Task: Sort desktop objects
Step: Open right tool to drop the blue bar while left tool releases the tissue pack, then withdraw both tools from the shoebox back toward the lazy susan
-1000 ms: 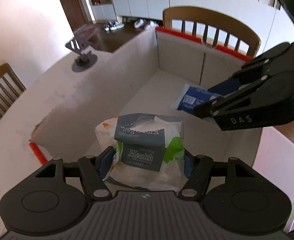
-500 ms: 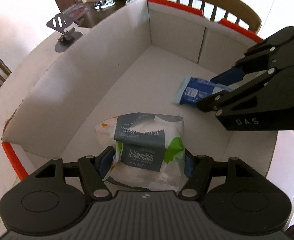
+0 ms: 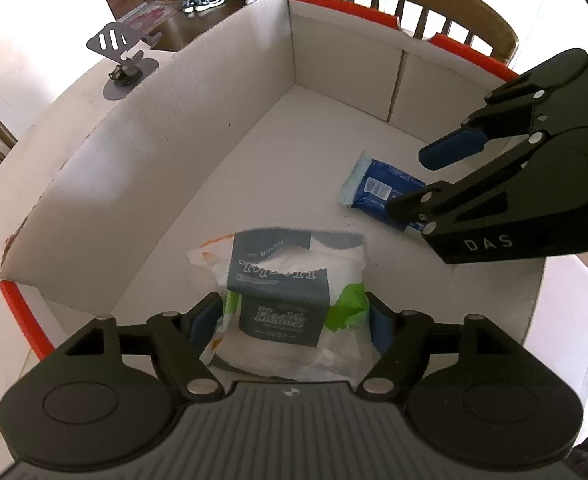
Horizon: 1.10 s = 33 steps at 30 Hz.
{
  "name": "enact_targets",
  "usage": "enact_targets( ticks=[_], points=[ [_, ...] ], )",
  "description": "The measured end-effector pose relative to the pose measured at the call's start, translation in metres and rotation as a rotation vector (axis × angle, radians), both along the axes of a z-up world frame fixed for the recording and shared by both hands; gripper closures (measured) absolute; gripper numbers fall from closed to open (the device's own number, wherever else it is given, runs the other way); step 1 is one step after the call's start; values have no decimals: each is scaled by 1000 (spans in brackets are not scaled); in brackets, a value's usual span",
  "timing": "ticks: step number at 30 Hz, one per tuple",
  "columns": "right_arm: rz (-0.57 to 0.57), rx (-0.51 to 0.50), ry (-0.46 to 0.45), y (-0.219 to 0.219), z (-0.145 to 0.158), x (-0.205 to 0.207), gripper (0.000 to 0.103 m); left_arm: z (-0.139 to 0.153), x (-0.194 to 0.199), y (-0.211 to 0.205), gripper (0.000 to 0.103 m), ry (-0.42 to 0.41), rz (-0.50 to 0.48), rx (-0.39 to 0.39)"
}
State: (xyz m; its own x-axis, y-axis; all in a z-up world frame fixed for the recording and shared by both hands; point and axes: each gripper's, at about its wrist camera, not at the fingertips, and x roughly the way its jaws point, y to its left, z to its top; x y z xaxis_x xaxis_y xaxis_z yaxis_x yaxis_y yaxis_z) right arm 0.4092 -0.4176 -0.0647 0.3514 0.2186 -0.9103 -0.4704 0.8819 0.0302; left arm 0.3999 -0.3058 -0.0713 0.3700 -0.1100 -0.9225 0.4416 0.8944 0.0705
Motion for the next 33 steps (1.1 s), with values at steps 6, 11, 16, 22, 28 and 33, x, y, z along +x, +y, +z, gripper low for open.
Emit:
enact_targets(
  ticks=[6,11,16,22,28,33],
  points=[
    [-3,16,-22,-6,10,-1,47,11,-6,4,26,-26,24,-22],
    [-11,51,-39,-13,21,-4,39,25,-13,9,24,-57,46,-59],
    [-10,94,-57,-16,34,-9,35,38,-23,8,21,-93,52,-95],
    [-9,138,-84,-21,48,-20,31,47,-35,8,16,-125,85,-145],
    [-18,174,-116,-27,61,-28,26,56,-46,17,4,-162,146,-206],
    [-44,220,-153,-32,72,-32,23,69,-60,25,0,-207,176,-255]
  ],
)
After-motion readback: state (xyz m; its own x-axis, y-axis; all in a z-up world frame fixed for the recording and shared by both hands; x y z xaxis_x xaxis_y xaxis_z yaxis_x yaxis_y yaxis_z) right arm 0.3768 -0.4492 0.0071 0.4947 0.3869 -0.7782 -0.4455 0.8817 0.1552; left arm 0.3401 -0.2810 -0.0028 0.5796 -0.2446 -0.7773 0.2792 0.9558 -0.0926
